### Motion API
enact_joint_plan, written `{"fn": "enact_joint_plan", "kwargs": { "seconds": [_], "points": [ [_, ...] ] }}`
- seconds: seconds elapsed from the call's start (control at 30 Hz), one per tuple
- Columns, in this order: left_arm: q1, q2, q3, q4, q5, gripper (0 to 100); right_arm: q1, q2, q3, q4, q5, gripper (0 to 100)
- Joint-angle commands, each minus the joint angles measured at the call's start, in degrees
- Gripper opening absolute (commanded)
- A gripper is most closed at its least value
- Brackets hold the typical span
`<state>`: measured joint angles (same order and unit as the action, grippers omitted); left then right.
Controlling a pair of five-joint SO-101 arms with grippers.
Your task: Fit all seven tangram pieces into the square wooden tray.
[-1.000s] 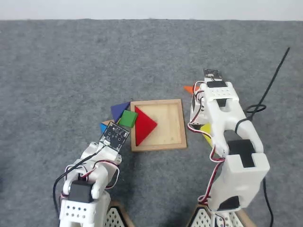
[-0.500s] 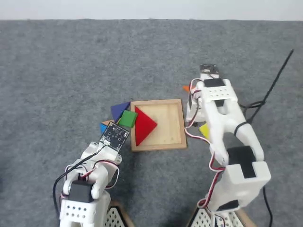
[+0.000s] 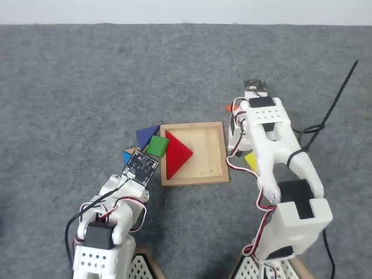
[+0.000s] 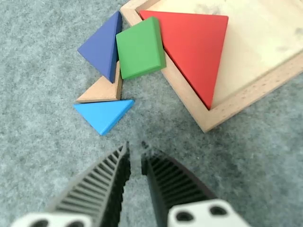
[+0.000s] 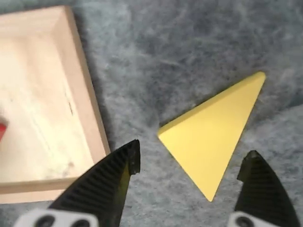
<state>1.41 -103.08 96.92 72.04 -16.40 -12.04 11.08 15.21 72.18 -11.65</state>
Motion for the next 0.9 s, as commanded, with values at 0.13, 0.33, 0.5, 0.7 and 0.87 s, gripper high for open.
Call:
{"fn": "enact_joint_plan", "kwargs": {
  "seconds": [0.13, 0.33, 0.5, 0.7, 0.87],
  "points": [
    [-0.09, -0.26, -0.48, 0.26, 0.18, 4, 1.19, 0.84, 0.53, -2.68, 0.44, 33.6],
    [-0.09, -0.26, -0.48, 0.26, 0.18, 4, 1.36, 1.80, 0.62, -2.95, 0.18, 33.6],
    [-0.09, -0.26, -0.48, 0.26, 0.18, 4, 1.89, 4.53, 0.26, -3.03, 0.09, 33.4],
    [-0.09, -0.26, -0.48, 0.26, 0.18, 4, 3.91, 6.20, 0.26, -4.97, 0.09, 33.3],
    [-0.09, -0.26, -0.48, 0.26, 0.18, 4, 3.65, 6.20, 0.26, -4.97, 0.09, 33.2]
  ]
}}
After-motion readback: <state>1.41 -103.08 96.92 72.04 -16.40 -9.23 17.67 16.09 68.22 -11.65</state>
